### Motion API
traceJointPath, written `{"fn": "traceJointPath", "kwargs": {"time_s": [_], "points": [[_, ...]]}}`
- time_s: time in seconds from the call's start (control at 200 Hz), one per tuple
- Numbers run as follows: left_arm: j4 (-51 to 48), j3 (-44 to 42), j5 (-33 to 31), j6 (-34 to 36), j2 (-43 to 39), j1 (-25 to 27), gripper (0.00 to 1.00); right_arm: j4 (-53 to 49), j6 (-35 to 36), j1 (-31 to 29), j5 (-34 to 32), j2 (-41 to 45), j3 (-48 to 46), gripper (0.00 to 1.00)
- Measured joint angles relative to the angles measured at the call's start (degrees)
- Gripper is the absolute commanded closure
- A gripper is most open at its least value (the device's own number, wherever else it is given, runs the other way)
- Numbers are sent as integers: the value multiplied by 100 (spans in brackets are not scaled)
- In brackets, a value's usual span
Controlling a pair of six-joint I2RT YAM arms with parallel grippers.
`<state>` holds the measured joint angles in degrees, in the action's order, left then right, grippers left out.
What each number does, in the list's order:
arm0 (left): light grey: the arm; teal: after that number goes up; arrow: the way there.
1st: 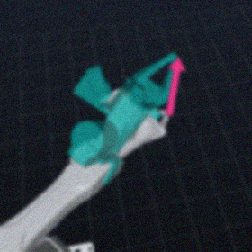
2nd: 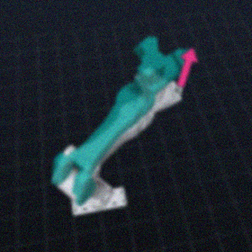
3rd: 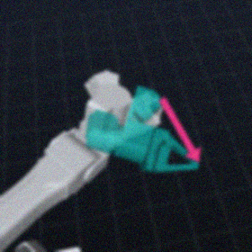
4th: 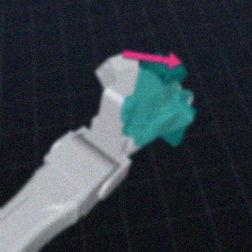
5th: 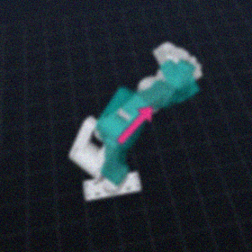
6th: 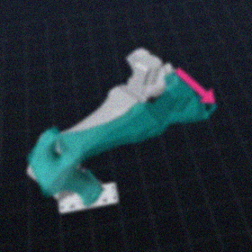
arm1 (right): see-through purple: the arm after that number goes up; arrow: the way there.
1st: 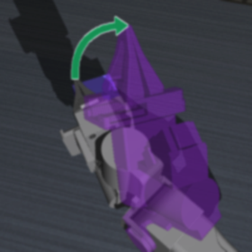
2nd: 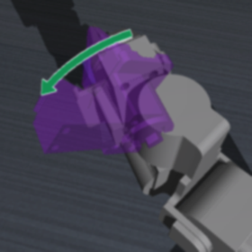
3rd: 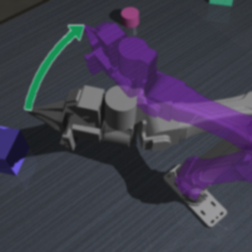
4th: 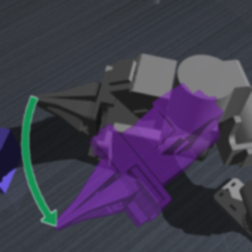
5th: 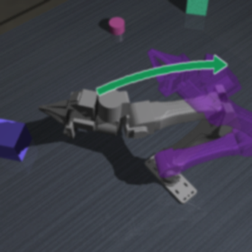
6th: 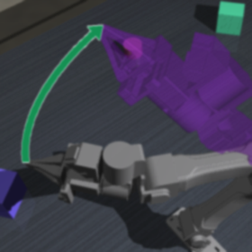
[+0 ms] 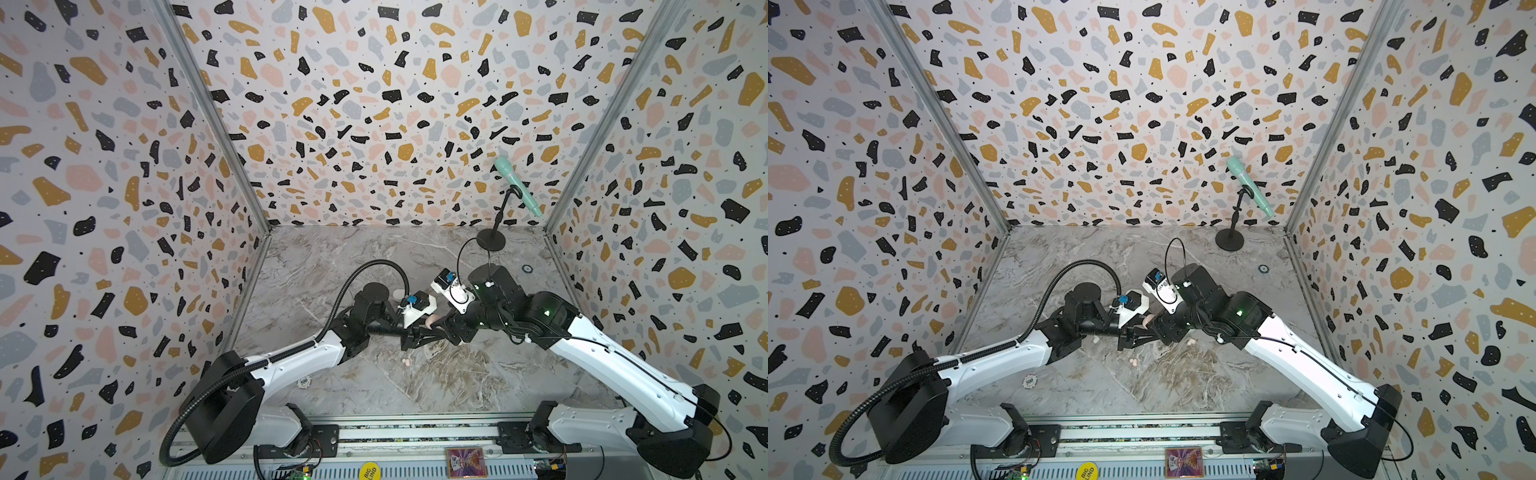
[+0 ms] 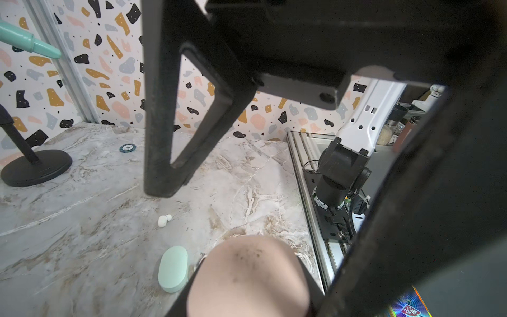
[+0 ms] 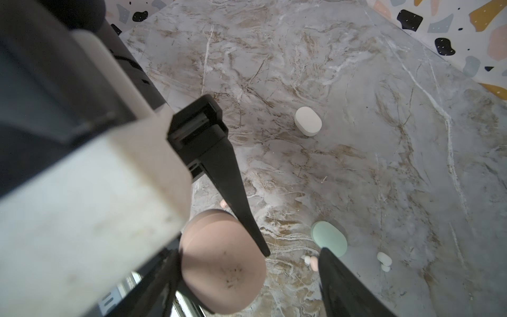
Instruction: Insert the wireless bluetooth earbuds into the charging case
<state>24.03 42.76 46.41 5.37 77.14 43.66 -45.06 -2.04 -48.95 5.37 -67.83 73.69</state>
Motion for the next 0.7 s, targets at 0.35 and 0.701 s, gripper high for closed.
{"fn": "traceJointPath", "kwargs": {"time_s": [0.35,0.701], "points": [[68,4,-184,-2,0,-15,77,-146,22,122,-50,-42,168,21],[17,4,-221,-4,0,-35,77,-212,81,232,-92,-42,256,21]]}}
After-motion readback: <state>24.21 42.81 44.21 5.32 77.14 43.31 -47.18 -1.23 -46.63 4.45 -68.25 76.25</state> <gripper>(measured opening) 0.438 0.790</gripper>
